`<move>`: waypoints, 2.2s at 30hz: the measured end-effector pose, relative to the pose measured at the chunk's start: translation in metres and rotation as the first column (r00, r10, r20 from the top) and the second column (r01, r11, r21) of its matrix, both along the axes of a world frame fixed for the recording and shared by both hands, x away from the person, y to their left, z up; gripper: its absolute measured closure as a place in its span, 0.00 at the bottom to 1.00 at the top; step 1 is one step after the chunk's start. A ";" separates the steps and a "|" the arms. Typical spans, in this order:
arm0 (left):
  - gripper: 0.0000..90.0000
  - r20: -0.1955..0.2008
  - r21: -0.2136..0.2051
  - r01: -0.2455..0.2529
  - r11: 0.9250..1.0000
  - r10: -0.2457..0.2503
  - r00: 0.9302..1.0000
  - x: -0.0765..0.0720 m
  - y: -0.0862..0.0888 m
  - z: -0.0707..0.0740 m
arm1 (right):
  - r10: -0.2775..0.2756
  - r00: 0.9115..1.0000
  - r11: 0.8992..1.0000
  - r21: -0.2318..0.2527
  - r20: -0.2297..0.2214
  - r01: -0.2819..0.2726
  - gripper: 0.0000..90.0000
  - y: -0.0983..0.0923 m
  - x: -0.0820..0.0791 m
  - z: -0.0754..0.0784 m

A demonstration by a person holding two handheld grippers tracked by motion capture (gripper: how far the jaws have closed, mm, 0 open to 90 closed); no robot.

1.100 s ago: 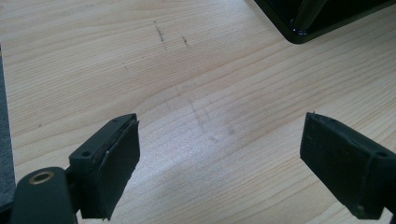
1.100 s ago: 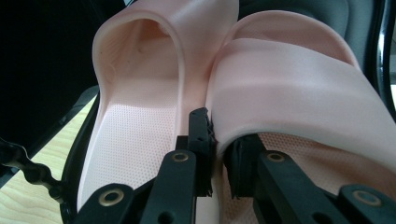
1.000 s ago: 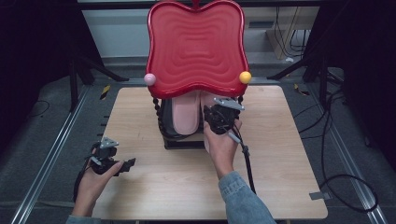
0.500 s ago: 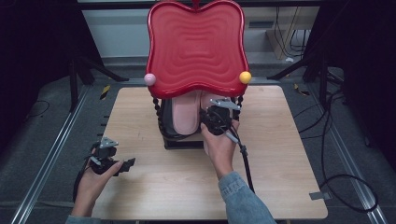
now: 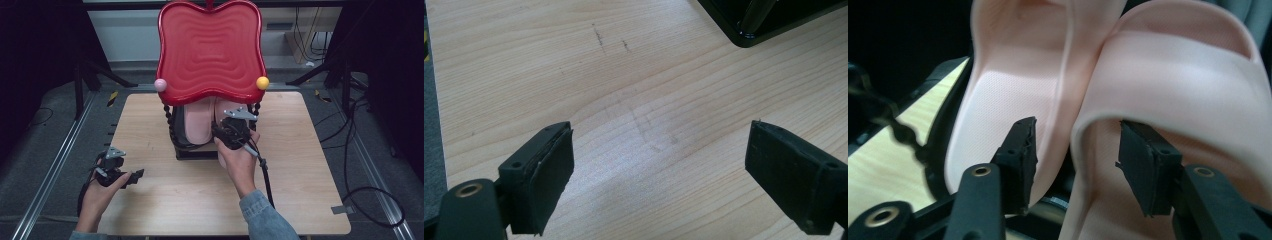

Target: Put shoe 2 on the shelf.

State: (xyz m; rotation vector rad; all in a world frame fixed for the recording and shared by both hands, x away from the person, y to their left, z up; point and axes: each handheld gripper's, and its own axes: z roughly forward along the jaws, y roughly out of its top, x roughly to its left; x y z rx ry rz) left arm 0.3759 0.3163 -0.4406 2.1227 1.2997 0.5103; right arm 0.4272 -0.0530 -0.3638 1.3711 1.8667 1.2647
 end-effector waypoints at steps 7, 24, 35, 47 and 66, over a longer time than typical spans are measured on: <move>0.13 -0.003 0.007 0.005 1.000 -0.005 1.000 0.000 0.000 0.000 | 0.077 0.997 0.996 -0.043 -0.019 -0.078 0.51 -0.010 -0.022 -0.001; 0.13 0.006 0.005 0.003 1.000 -0.003 1.000 -0.002 0.001 0.004 | 0.290 0.945 0.950 -0.073 -0.152 -0.303 0.96 -0.039 -0.069 -0.011; 0.13 0.007 0.004 0.003 1.000 -0.003 1.000 -0.002 0.001 0.006 | 0.337 0.913 0.921 -0.121 -0.231 -0.371 1.00 -0.042 -0.081 -0.020; 0.13 -0.001 0.010 0.001 1.000 -0.001 1.000 -0.001 0.001 0.003 | 0.371 0.868 0.874 -0.189 -0.331 -0.447 1.00 -0.049 -0.075 -0.036; 0.13 -0.014 0.013 0.006 1.000 -0.006 1.000 0.001 0.000 -0.001 | 0.327 0.857 0.869 -0.228 -0.398 -0.438 1.00 -0.057 -0.053 -0.053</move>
